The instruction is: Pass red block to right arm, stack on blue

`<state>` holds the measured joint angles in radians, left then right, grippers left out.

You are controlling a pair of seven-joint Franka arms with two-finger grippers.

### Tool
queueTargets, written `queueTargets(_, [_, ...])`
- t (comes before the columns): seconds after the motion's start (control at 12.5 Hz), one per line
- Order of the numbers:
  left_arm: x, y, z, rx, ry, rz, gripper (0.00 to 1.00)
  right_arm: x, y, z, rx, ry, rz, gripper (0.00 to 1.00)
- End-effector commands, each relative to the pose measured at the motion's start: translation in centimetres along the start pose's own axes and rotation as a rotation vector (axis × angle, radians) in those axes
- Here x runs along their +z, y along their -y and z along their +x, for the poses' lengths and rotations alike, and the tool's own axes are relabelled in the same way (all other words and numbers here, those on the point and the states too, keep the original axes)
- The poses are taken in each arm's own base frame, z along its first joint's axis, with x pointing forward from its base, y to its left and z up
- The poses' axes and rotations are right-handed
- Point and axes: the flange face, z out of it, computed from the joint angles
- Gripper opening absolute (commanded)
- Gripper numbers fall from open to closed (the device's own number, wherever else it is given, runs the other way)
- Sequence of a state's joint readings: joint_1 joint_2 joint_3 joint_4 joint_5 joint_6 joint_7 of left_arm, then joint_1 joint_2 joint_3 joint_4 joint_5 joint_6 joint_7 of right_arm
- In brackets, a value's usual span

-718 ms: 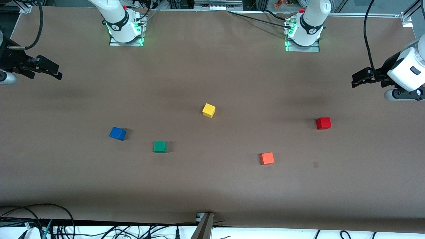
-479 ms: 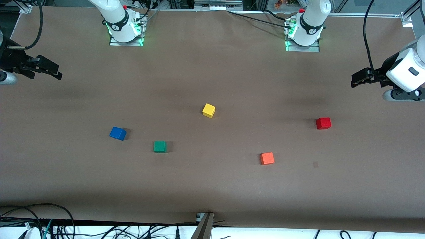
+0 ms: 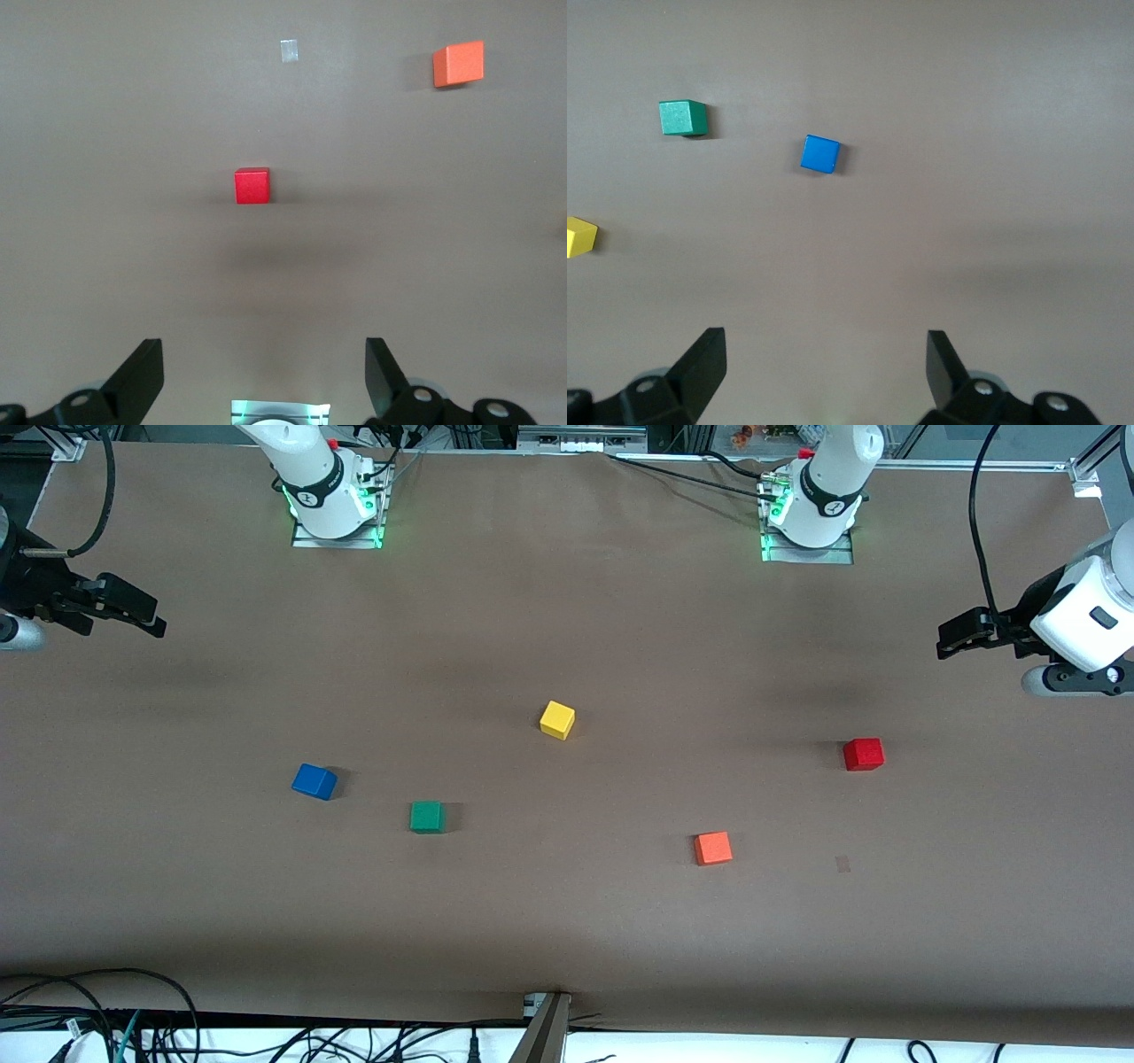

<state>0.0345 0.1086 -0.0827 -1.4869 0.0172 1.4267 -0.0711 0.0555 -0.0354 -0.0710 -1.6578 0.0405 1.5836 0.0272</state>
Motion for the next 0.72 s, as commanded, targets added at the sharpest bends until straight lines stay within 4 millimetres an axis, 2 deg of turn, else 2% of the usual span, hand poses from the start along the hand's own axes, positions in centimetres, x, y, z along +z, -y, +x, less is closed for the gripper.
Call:
queueTargets(0.0, [-0.16, 0.1, -0.54, -0.007, 0.001, -0.013, 1.0, -0.49, 0.01, 0.18, -0.005, -0.004, -0.012, 1.0])
queueTargets(0.64, [-0.1, -0.22, -0.59, -0.009, 0.007, -0.012, 1.0, -0.41, 0.01, 0.22, -0.006, -0.002, -0.012, 1.0])
